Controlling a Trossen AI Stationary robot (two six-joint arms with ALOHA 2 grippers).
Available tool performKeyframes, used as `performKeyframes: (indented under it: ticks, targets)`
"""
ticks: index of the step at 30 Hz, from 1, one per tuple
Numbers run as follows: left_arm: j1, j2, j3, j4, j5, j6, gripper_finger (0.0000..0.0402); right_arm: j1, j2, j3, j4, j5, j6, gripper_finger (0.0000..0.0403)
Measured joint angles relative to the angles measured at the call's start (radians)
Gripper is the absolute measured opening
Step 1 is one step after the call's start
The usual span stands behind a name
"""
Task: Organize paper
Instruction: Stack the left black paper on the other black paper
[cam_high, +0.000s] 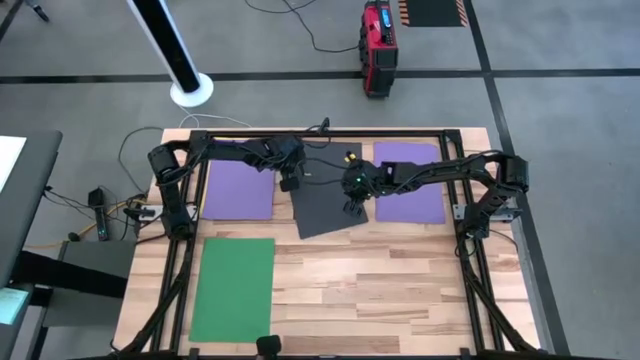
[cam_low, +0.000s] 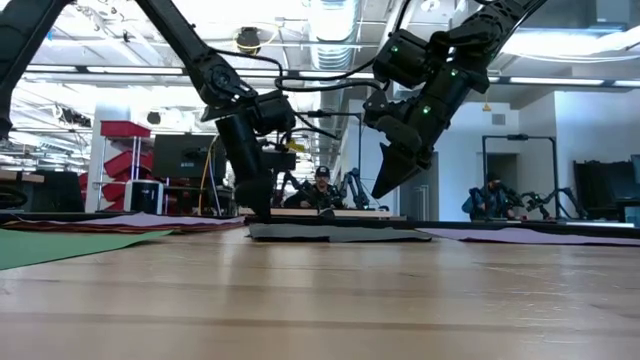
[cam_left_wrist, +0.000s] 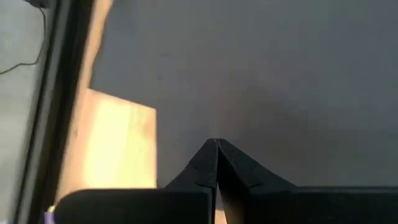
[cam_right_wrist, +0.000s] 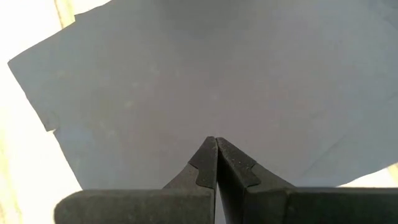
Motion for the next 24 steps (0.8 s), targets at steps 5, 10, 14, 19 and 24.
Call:
performKeyframes:
  ticks: [5, 10, 14, 19, 24]
  targets:
    - [-0.003, -0.020, 0.024, -0.095, -0.050, -0.034, 0.0000, 0.000, 0.000, 0.000, -0.002, 0.000, 0.000, 0.0000]
    - [0.002, -0.013, 0.025, -0.237, -0.108, -0.084, 0.0000, 0.000, 0.000, 0.000, -0.007, 0.000, 0.000, 0.0000]
    - [0.004, -0.011, 0.011, -0.263, -0.118, -0.112, 0.0000, -0.001, 0.000, 0.000, -0.008, 0.000, -0.001, 0.0000]
    - [0.017, -0.011, -0.012, -0.149, -0.077, -0.093, 0.0000, -0.001, 0.000, 0.000, -0.009, 0.001, -0.003, 0.0000]
    - [0.036, 0.029, -0.010, -0.120, -0.067, -0.100, 0.0000, -0.001, 0.000, 0.000, -0.009, 0.001, -0.003, 0.0000]
